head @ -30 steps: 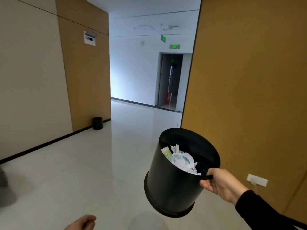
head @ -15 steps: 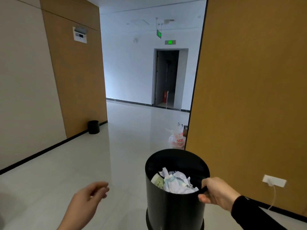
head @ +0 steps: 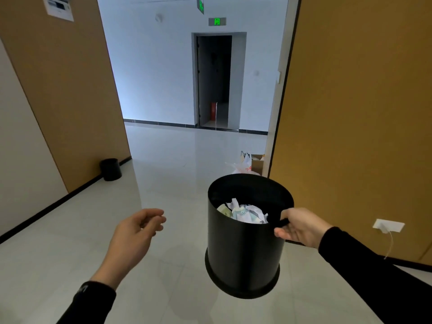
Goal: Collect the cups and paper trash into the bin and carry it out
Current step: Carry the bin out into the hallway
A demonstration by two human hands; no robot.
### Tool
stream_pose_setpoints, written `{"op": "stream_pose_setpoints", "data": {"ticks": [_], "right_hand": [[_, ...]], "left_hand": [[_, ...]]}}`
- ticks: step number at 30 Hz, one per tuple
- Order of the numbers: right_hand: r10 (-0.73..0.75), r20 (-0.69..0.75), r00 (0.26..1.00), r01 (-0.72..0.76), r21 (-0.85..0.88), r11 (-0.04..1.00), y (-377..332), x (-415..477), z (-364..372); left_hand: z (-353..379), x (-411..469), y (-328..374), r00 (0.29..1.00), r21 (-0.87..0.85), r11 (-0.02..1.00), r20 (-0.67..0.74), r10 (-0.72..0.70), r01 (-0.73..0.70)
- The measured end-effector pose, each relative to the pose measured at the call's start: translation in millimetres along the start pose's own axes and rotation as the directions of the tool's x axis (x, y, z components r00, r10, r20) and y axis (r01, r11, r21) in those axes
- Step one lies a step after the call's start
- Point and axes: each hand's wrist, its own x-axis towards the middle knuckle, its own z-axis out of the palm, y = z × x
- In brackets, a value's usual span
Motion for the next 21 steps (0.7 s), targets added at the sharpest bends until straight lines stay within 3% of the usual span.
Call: {"op": "stream_pose_setpoints", "data": {"ticks": [9,17,21], "right_hand": [[0.020,-0.003,1.000,-0.020,-0.002,1.000,-54,155,88],[-0.045,0.030,0.999,0.044,0.026,0.999,-165,297,183],[-0.056,0.003,0.998,0.056,0.037,0.998,-210,347,229]], "left_hand": [[-27,154,-48,1.000,0.093,0.996,0.019,-0.003,0.001],[-68,336,-67,0.996,0.127,0.991,-0.071,0.055,-0.045],[-79,407,-101,0.999,0.140,0.990,-0.049,0.022,-0.015]]}}
